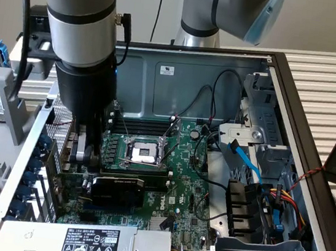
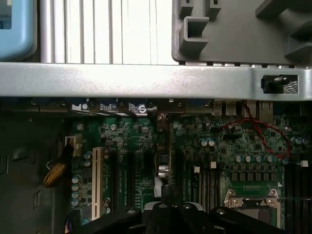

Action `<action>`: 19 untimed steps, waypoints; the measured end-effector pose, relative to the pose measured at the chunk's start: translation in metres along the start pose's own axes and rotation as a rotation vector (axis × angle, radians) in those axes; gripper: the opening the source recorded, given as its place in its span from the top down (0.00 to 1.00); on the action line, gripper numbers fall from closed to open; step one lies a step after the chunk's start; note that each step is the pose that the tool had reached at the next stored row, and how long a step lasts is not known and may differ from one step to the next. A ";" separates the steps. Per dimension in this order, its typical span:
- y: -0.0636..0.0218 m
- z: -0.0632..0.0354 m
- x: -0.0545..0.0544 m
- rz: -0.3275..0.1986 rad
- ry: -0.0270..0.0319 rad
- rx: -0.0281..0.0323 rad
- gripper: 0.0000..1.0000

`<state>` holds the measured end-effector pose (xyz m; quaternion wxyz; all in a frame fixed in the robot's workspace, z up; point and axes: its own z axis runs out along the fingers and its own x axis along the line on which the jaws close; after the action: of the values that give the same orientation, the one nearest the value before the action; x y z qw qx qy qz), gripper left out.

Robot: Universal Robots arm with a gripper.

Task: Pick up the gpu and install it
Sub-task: 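Press down on the gpu until it lock into place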

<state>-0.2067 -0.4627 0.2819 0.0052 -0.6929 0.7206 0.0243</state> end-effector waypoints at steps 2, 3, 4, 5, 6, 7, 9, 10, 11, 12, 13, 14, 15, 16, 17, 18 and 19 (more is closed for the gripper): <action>-0.0045 -0.0005 0.001 0.000 0.0002 -0.0038 0.89; -0.0069 -0.0010 0.001 0.000 0.0004 -0.0067 0.89; -0.0093 -0.0015 0.001 0.001 0.0004 -0.0090 0.89; -0.0122 -0.0022 0.001 0.001 0.0006 -0.0120 0.89; -0.0151 -0.0028 0.002 0.001 0.0006 -0.0150 0.89; -0.0178 -0.0035 0.002 0.001 0.0008 -0.0185 0.89; -0.0232 -0.0048 0.002 0.001 0.0011 -0.0267 0.89; -0.0259 -0.0053 0.002 0.001 0.0013 -0.0312 0.89; -0.0287 -0.0055 0.003 0.002 0.0016 -0.0358 0.89; -0.0318 -0.0056 0.003 0.002 0.0016 -0.0397 0.89; -0.0346 -0.0056 0.003 0.002 0.0017 -0.0434 0.89; -0.0353 -0.0052 0.003 0.002 0.0018 -0.0460 0.89; -0.0354 -0.0046 0.003 0.002 0.0020 -0.0484 0.89; -0.0354 -0.0040 0.003 0.002 0.0028 -0.0537 0.89; -0.0355 -0.0036 0.003 0.003 0.0041 -0.0583 0.89; -0.0358 -0.0034 0.003 0.003 0.0053 -0.0607 0.89; -0.0364 -0.0033 0.003 0.003 0.0059 -0.0610 0.89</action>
<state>-0.1703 -0.4668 0.2840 -0.0181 -0.6918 0.7205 0.0443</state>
